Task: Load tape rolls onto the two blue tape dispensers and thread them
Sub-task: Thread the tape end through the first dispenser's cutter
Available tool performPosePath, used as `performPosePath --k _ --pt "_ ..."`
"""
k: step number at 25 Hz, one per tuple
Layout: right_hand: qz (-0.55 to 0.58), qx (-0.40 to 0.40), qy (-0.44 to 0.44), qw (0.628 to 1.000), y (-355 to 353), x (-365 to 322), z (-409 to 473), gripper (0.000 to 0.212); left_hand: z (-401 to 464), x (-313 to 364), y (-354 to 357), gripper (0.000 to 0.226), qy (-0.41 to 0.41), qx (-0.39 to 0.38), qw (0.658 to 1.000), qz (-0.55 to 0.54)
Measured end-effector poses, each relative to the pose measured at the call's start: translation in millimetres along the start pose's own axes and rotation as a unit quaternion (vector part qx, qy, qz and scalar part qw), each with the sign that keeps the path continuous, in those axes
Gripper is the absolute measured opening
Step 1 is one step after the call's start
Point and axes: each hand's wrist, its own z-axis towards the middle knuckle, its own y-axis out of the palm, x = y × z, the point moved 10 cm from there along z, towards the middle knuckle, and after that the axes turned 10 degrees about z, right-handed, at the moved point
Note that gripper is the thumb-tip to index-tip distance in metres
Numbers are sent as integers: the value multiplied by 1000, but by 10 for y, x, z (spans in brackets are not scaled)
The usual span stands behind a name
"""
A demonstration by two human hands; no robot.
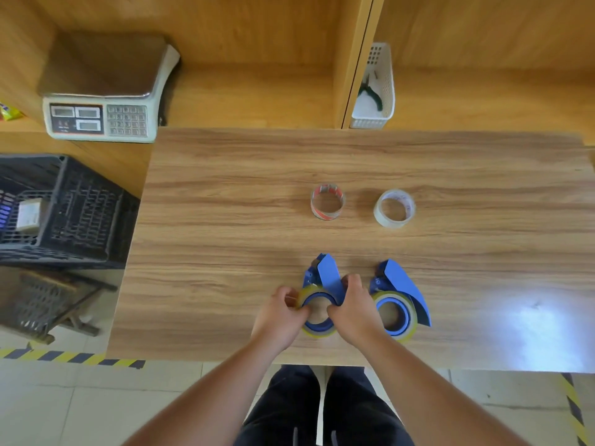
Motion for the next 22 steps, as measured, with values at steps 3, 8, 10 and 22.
performPosePath --k 3,8,10,22 --pt "45 19 -16 999 -285 -202 -97 39 -160 247 -161 41 41 -5 999 -30" --pt "136 6 -45 990 -698 -545 -264 45 -450 777 -575 24 104 29 992 -67" --pt "168 -1 -74 983 -852 -685 -332 36 -595 1010 -713 29 123 45 988 -82" --pt "552 -81 -88 825 -1207 -765 -721 38 -1636 1940 -978 33 249 260 932 -34"
